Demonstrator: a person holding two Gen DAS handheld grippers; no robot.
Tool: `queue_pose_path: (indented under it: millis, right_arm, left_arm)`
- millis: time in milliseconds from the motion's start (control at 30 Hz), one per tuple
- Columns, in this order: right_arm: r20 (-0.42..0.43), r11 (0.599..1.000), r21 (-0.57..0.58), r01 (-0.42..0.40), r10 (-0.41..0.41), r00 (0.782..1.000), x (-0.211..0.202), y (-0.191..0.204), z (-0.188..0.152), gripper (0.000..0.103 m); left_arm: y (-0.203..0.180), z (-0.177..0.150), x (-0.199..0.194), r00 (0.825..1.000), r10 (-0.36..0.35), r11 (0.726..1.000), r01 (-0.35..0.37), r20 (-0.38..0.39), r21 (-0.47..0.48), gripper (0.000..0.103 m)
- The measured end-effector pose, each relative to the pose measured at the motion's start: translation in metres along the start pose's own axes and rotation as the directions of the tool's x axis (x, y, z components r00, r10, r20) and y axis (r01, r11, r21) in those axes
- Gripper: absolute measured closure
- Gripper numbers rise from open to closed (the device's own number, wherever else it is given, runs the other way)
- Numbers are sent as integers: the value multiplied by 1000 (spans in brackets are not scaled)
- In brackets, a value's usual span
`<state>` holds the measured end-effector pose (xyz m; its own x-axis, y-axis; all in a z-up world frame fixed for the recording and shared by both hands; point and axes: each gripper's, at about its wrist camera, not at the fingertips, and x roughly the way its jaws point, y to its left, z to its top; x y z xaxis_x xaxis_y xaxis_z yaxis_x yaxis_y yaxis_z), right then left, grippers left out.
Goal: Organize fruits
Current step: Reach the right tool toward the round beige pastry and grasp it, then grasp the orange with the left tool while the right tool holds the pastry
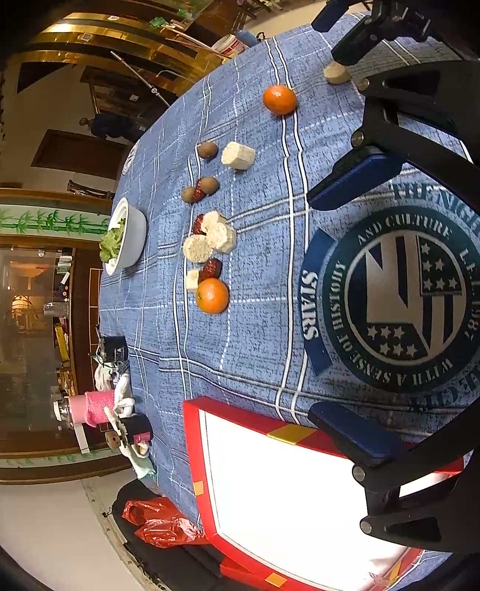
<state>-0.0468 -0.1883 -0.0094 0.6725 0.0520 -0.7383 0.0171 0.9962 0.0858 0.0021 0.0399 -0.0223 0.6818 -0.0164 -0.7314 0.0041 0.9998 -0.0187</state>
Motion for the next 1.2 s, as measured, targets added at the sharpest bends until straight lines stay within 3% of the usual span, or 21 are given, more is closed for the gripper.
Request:
queue_pose_path:
  millis: [500,667,800,900,1000,1200]
  right_arm:
    - [-33,1000,24,-20,21,999,9,-11,-6,3]
    - [-71,998,62,-34,39,997,17,-18,-10,15]
    - [-92,997,71,-24,31,995,23,-19,-11,33]
    - [-133,997,81,-19,29,991,33,-19,-11,63]
    - [-134,998,56,14,-6,991,36,-16,-10,71]
    - [-112,998,59,-6,13,994,33,-24,-11,72]
  left_arm:
    - [2,-1,-3,1000,-17,1000,17,2,14,0]
    - [1,-2,-6,1000,-28,999,28,6,15,0]
    - [-3,-2,-7,999,-34,999,34,7,23,0]
    - [-7,-1,-8,999,-39,999,38,12,35,0]
    - [-14,0,-8,999,-42,998,41,14,51,0]
    - [-41,6,-10,997,-76,992,74,17,103,0]
